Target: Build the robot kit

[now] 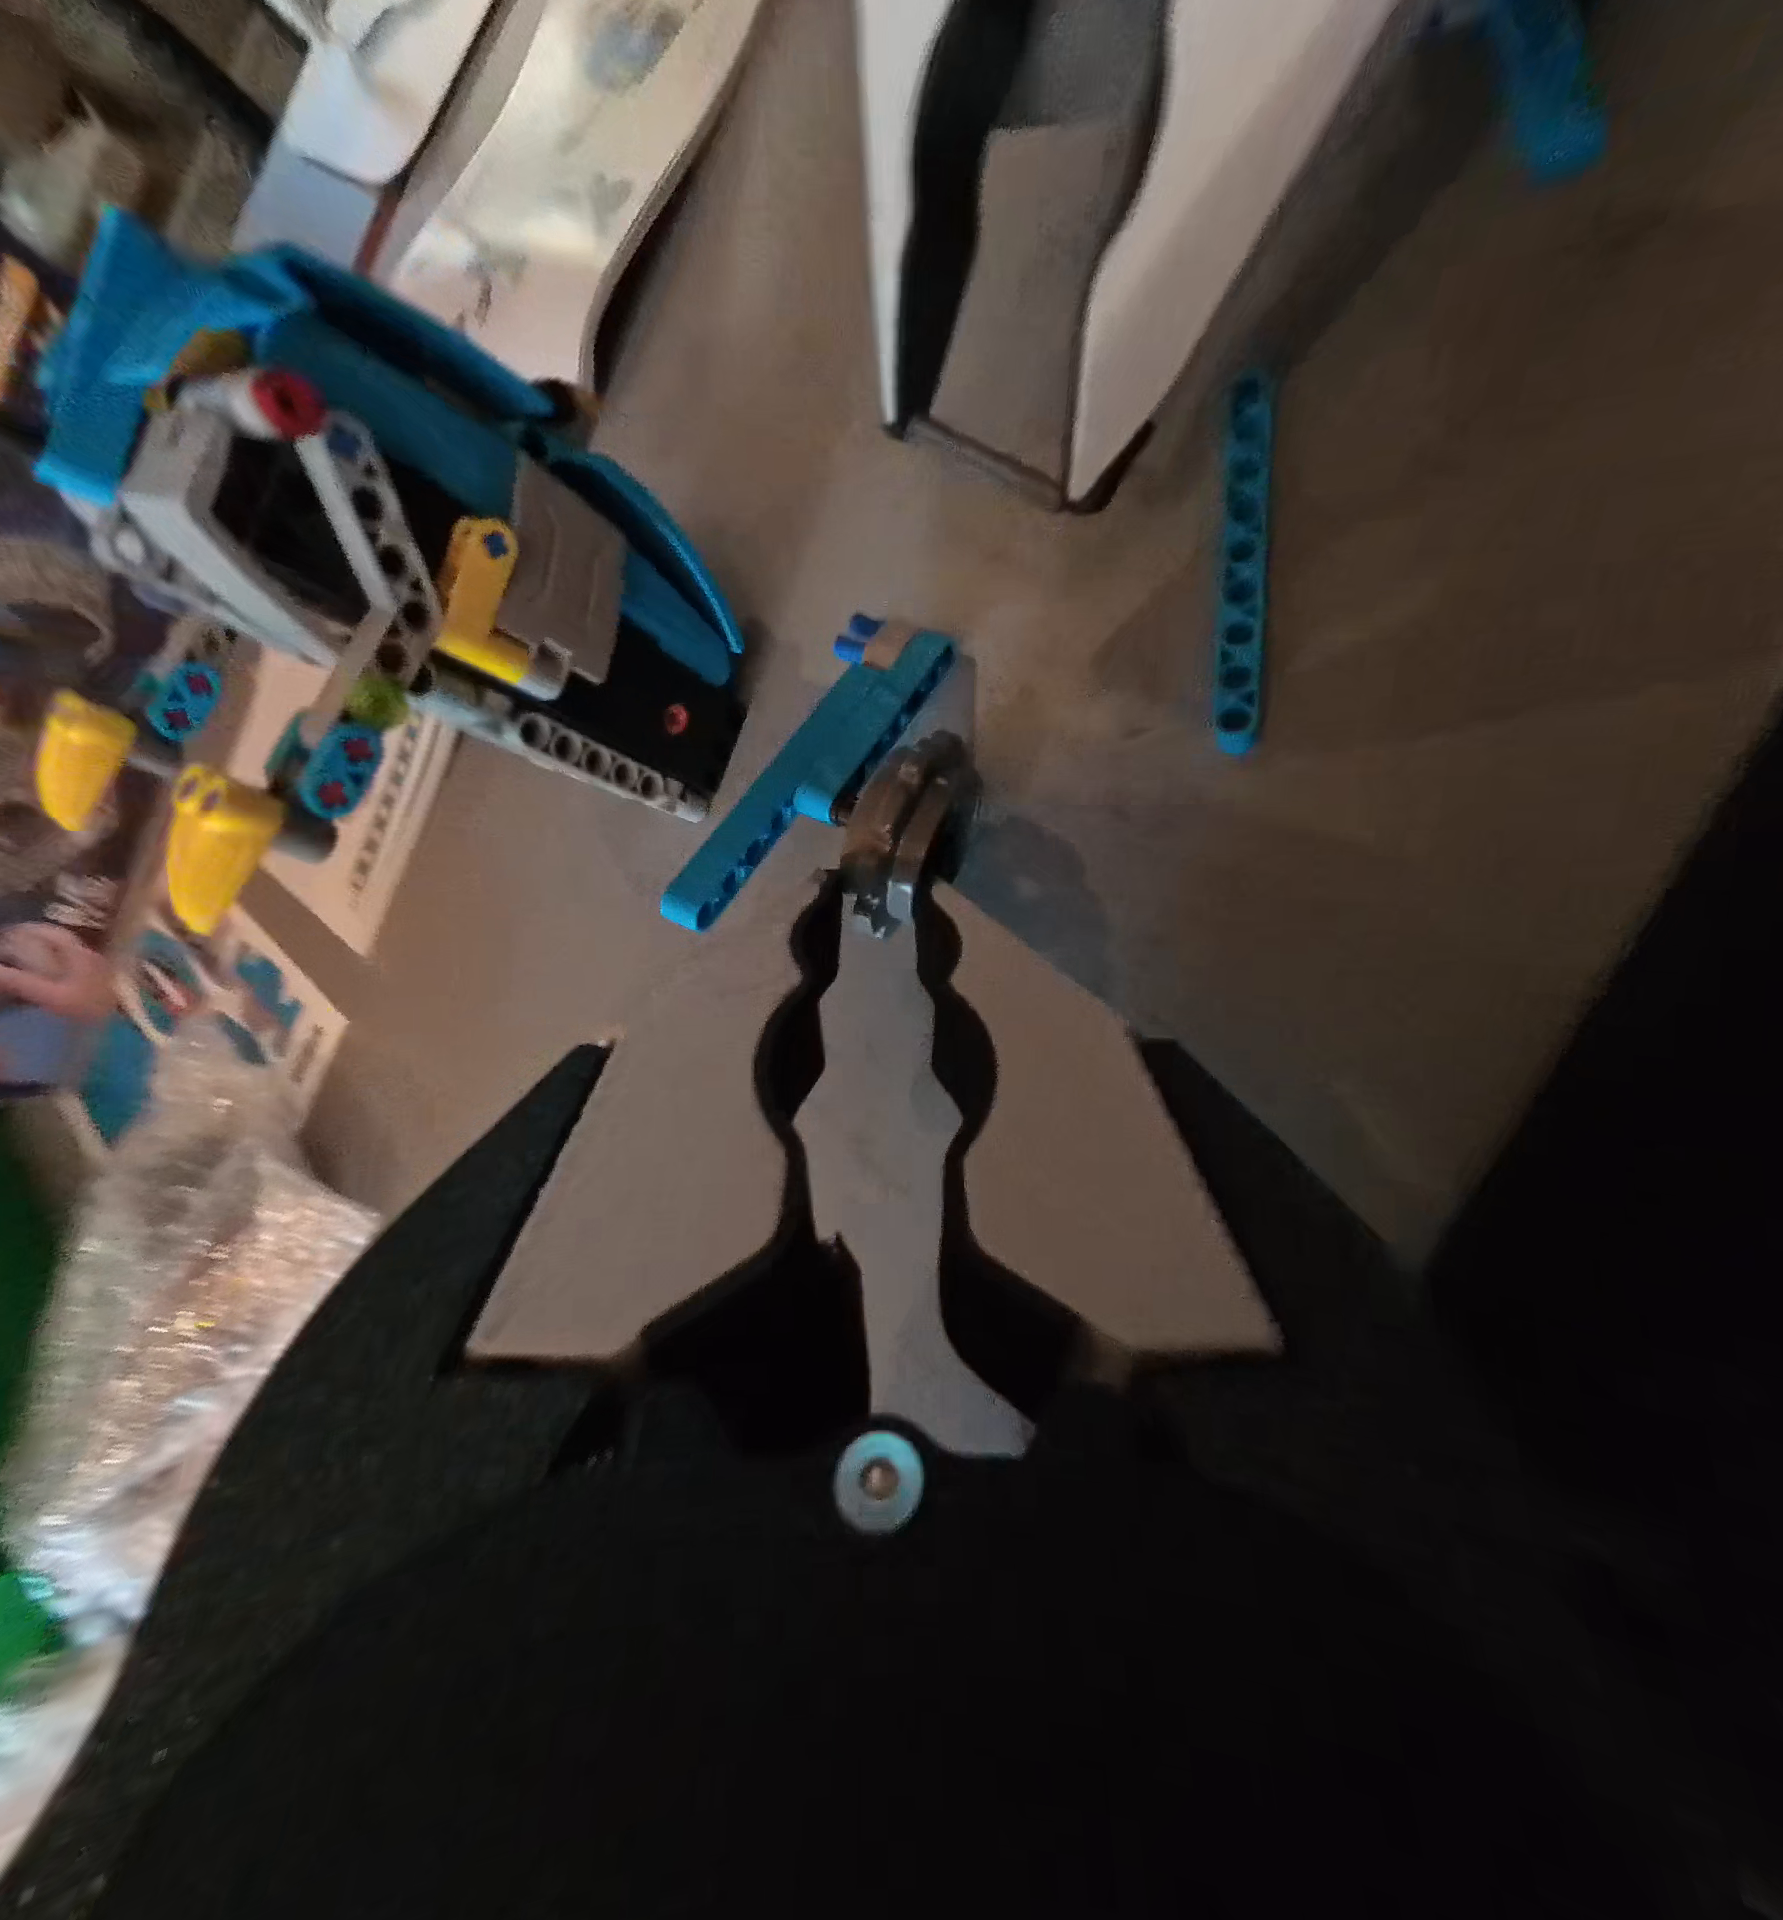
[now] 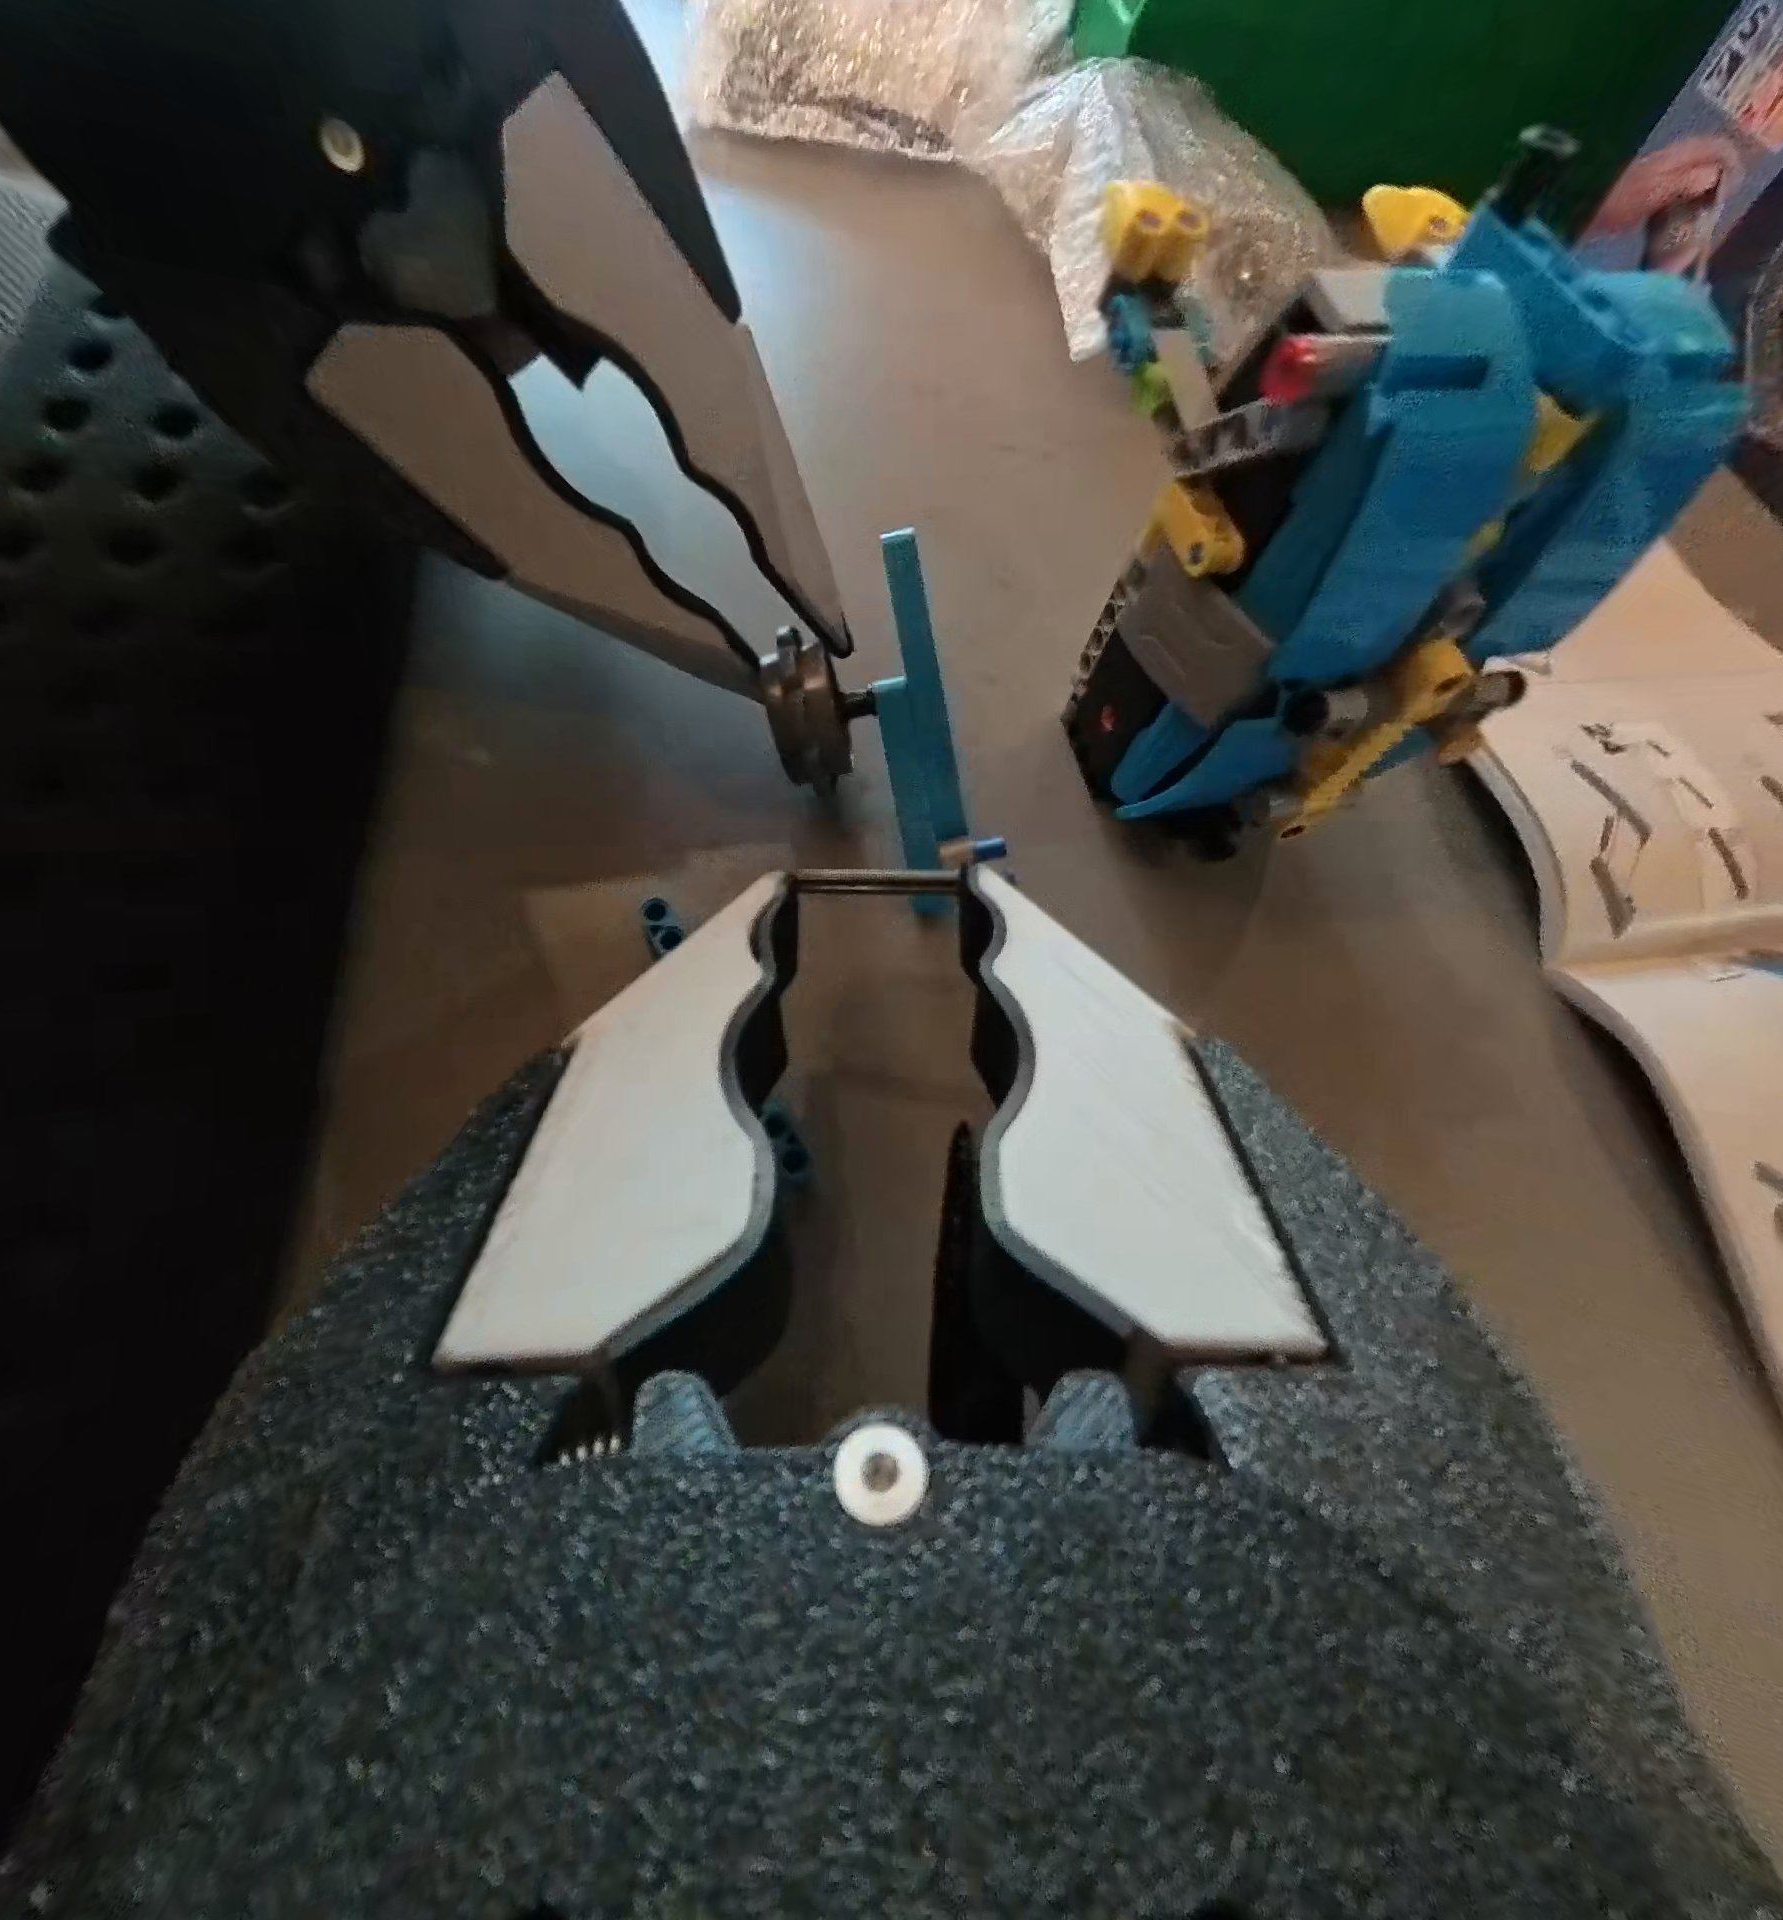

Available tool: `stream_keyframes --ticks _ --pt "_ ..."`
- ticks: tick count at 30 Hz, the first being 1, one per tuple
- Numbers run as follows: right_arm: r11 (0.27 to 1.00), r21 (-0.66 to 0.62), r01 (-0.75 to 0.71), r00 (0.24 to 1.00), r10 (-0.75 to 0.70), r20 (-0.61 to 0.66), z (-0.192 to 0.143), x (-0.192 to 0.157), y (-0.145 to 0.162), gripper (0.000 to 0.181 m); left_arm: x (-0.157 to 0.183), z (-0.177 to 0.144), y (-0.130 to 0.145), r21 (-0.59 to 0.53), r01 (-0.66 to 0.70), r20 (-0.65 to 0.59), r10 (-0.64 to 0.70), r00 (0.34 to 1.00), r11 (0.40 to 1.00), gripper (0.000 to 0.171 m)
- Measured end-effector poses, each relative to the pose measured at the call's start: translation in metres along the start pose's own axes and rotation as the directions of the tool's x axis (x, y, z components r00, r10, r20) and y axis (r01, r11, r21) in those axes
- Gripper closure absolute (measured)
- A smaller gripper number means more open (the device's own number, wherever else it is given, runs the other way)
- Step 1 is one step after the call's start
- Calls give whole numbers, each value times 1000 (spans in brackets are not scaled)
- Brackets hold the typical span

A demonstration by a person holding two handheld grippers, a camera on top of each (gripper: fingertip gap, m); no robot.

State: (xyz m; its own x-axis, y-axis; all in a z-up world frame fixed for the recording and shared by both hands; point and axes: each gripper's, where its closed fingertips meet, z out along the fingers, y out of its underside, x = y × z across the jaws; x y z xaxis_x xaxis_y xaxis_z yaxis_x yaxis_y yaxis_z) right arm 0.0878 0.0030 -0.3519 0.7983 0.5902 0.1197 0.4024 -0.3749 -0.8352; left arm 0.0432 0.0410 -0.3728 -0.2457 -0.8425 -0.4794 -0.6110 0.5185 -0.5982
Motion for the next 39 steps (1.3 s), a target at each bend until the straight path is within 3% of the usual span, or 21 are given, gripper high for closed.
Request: stream_keyframes --ticks 5,8,12,16,19,22,25,27,32,35,39 --pt "996 35 -81 996 79 38 -11 5 2 150 -5 -3 -4 -13 326 -129 -325 937 945 158" --pt "993 5 -116 990 115 84 -18 6 12 150 -4 -3 3 -49 423 -174 -425 888 905 147" --pt "961 -128 -243 951 262 161 -27 9 46 150 -1 -13 -1 -31 434 -176 -432 885 901 141" --pt "952 -196 -234 942 272 195 -33 14 61 150 29 -21 -25 1 379 -292 -363 885 925 142" --pt "954 -159 -253 941 281 189 -40 22 56 150 56 -7 -32 -55 309 -352 -309 884 949 146" --pt "982 -59 -180 971 187 152 -42 17 39 150 63 6 -28 -142 321 -360 -351 864 937 151" --pt "998 -15 -62 994 63 84 -36 6 28 150 65 6 -29 -157 341 -389 -375 841 927 151" --pt "1000 10 29 999 -29 41 -32 0 17 150 65 7 -30 -146 331 -395 -362 844 932 160" --pt "985 2 175 981 -174 -85 -30 -1 6 150 66 12 -36 -152 354 -431 -385 817 923 164" --pt "973 -11 229 961 -228 -157 -35 0 6 150 67 9 -43 -168 421 -467 -448 762 891 165" --pt "972 -32 232 959 -234 -162 -36 -9 13 150 66 1 -52 -209 534 -532 -553 641 819 165"
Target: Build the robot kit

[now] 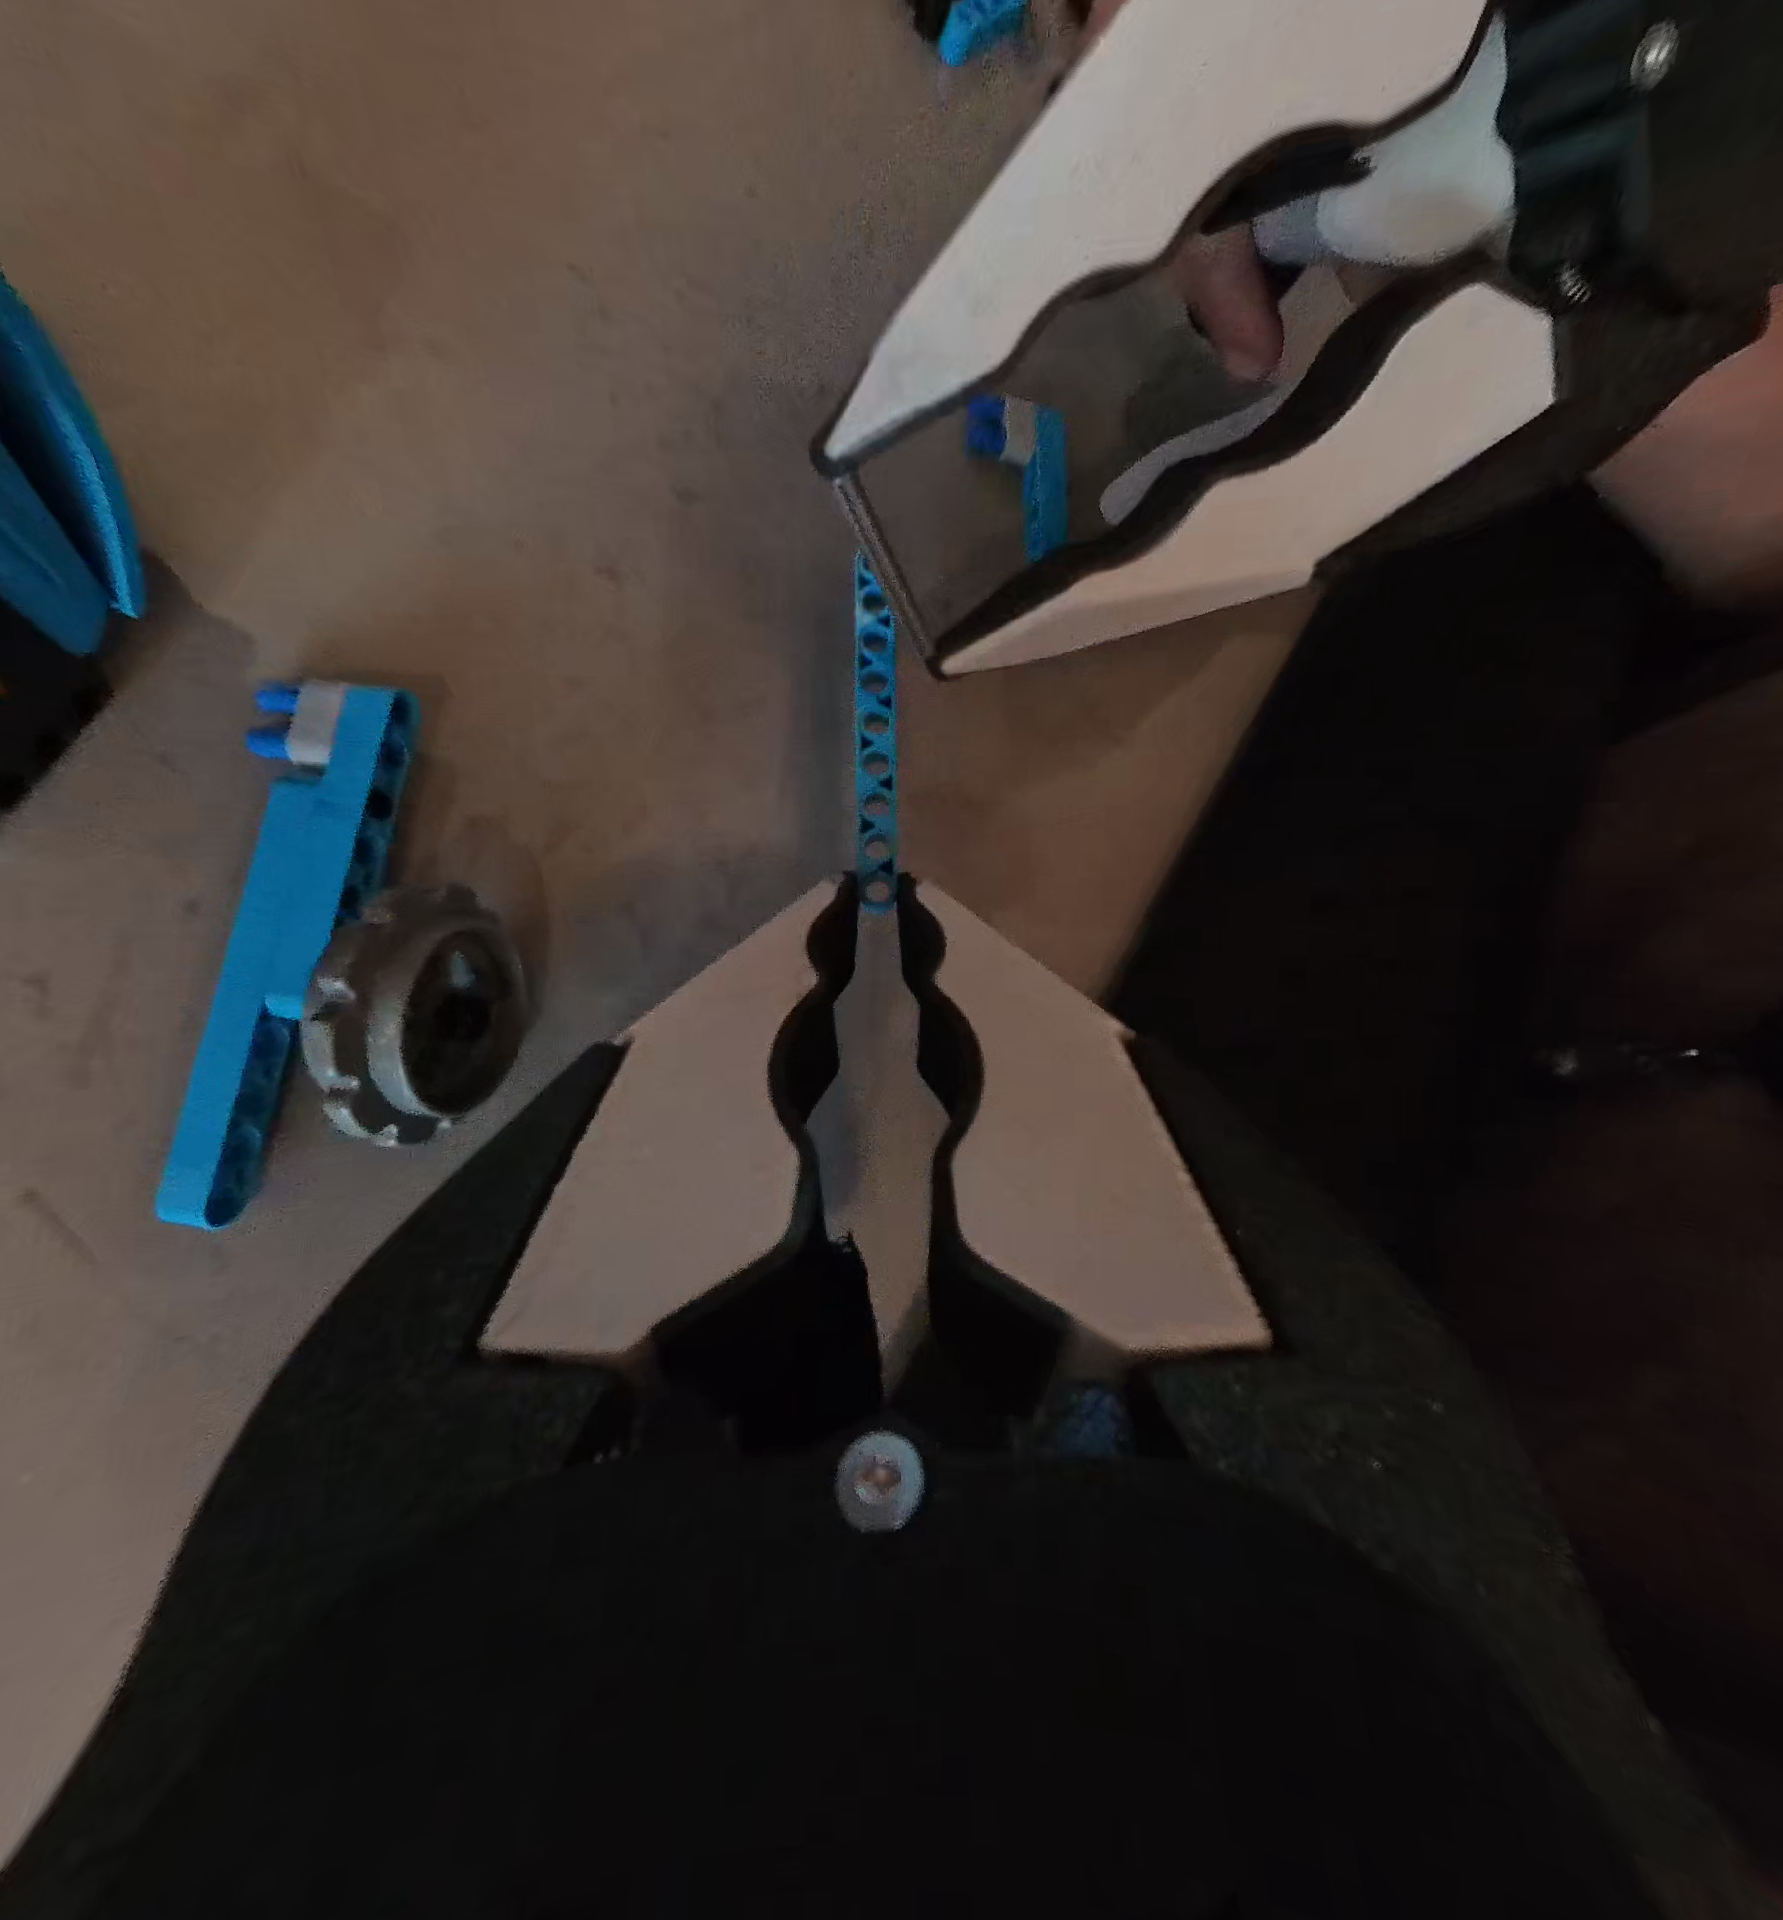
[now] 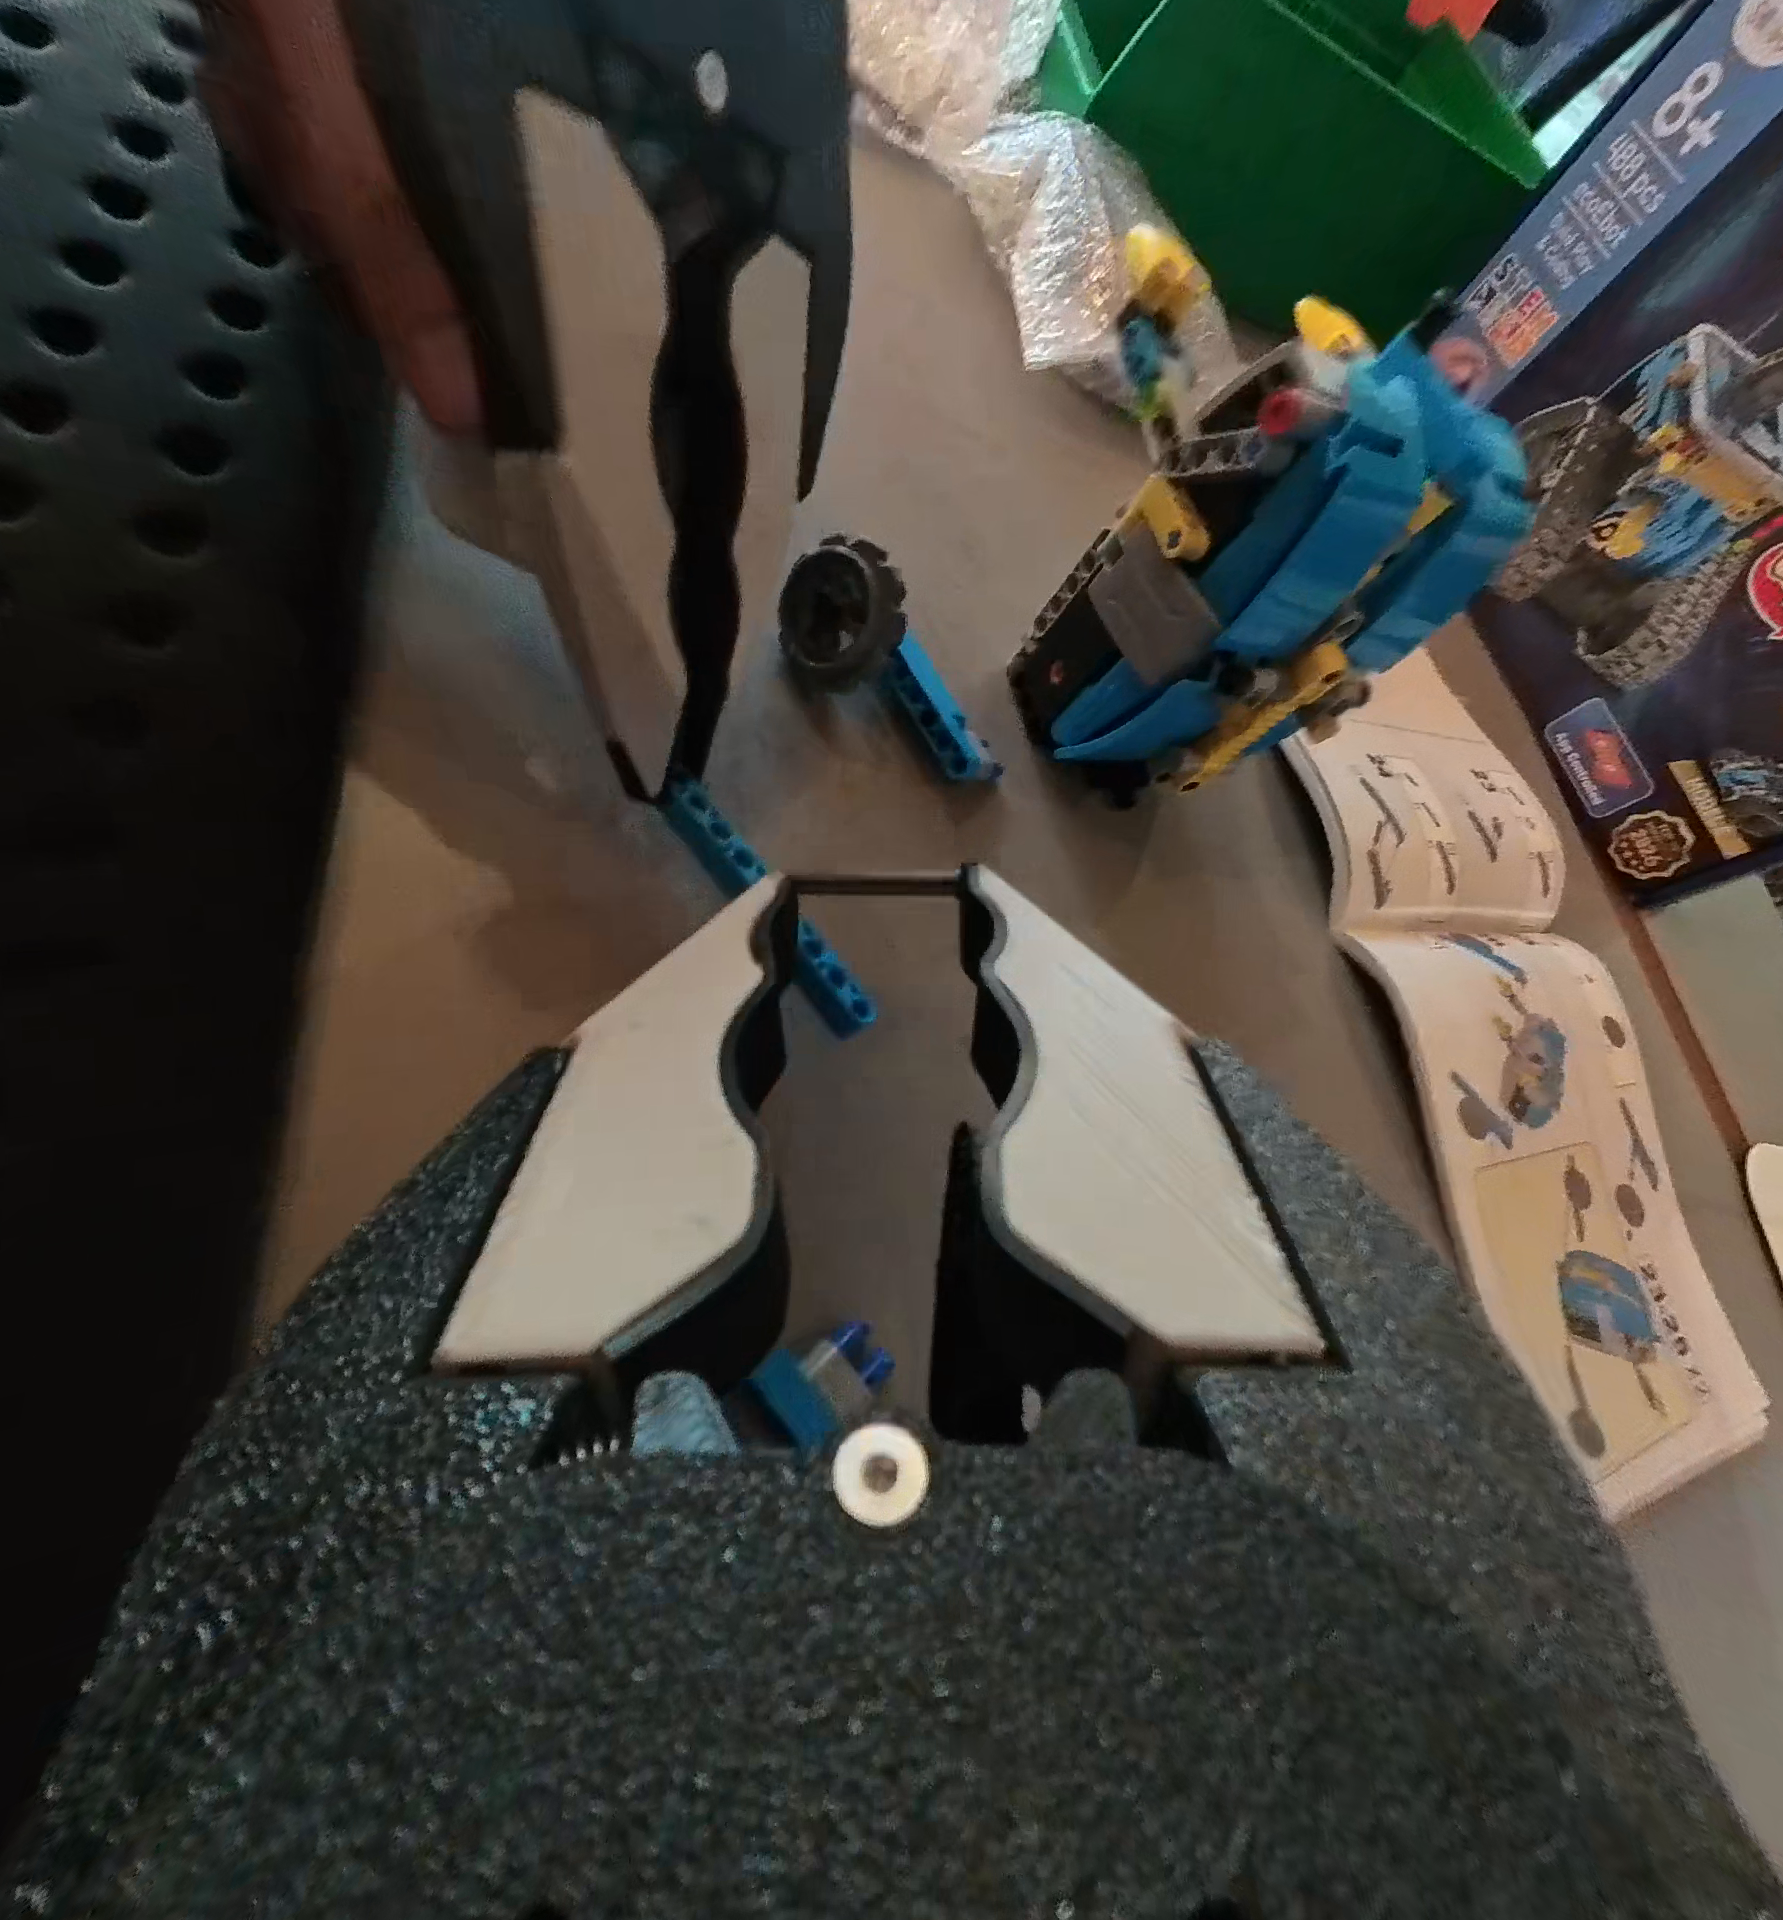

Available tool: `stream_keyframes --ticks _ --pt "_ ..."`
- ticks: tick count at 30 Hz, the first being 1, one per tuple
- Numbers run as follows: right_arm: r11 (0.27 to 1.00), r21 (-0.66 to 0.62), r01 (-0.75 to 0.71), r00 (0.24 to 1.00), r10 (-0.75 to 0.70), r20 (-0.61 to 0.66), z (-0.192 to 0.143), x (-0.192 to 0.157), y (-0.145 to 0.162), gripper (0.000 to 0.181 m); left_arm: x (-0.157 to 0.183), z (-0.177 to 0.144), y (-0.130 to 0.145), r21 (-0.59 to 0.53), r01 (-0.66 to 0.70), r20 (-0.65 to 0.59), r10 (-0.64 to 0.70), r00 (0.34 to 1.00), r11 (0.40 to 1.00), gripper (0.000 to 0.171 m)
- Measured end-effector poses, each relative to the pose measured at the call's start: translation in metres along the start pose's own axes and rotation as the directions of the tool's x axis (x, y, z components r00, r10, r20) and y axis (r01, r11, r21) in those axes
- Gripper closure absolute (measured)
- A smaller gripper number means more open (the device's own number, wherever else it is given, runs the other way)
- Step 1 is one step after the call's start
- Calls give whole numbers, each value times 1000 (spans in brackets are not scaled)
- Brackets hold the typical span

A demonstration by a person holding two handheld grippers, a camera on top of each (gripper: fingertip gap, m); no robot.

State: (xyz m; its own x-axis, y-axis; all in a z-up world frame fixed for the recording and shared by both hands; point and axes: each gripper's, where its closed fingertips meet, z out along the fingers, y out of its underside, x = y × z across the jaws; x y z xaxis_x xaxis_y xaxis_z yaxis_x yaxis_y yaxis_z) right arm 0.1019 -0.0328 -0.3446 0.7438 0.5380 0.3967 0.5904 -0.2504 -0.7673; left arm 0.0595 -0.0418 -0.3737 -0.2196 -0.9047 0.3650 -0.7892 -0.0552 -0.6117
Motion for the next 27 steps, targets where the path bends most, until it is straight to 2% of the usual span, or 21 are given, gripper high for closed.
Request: stream_keyframes --ticks 3,7,16,27 --pt "998 -61 30 1000 -30 -3 4 -6 12 150 3 0 4 -31 24 -36 -25 999 999 165" --pt "998 -56 -17 999 19 39 3 -9 12 150 6 0 5 -38 90 -82 -93 992 995 165" --pt "996 -85 -27 998 31 51 5 -9 22 150 5 4 12 -73 3 -22 -5 1000 997 165" --pt "985 -87 151 984 -158 -78 13 -10 15 150 -4 8 13 -83 -67 40 70 997 994 165"
